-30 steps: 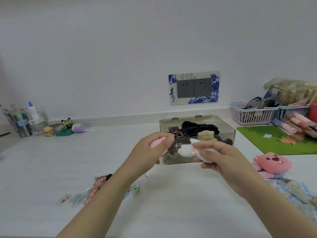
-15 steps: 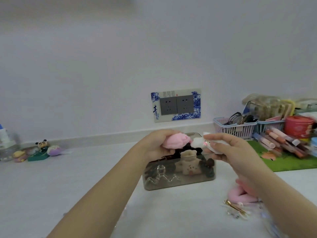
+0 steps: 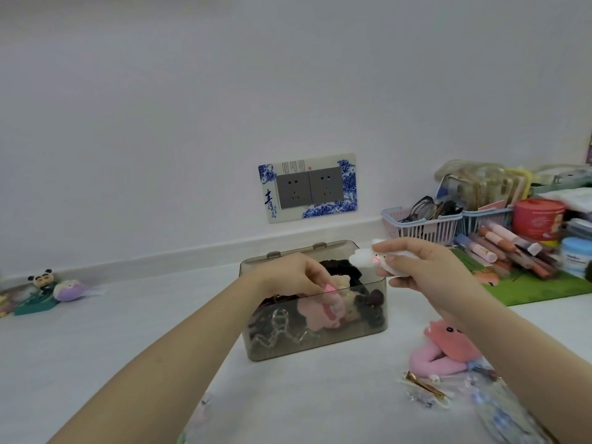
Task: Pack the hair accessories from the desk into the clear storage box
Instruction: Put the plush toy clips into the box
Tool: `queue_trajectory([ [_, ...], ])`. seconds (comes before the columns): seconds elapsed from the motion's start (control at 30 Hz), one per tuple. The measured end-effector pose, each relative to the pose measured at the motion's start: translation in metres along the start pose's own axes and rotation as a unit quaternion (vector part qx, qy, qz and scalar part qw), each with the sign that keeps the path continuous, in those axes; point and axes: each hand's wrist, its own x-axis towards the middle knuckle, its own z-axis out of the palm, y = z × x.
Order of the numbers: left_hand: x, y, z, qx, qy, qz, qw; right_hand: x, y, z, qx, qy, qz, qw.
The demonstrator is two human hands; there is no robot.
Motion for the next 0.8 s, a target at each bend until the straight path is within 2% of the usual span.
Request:
queue_trajectory([
  [0.27,0.0,0.004,-0.007,0.125,-0.039,-0.026,0.991,0.019,-0.007,0.011,-0.121,-0.058,0.004,0.991],
  [0.4,-0.003,0.003,-0.005,0.098,-0.016,-0.032,0.995,0.038,-0.013,0.023,-0.208,-0.08,-0.007,0.975],
  [0.5,-0.002,-0.006,-0.004,-0.001,0.082,-0.026,0.996,0.056,-0.014,0.037,-0.284,-0.092,-0.012,0.954],
  [0.63,-0.002,-0.023,-0.006,-0.055,0.302,-0.017,0.951,0.074,-0.009,0.057,-0.286,-0.144,-0.019,0.947],
  [0.7,-0.007,-0.029,-0.005,-0.076,0.345,-0.014,0.935,0.08,-0.005,0.068,-0.29,-0.174,-0.027,0.941],
  [0.8,-0.014,-0.037,-0.004,-0.099,0.365,-0.01,0.926,0.091,0.001,0.084,-0.356,-0.194,-0.02,0.914],
])
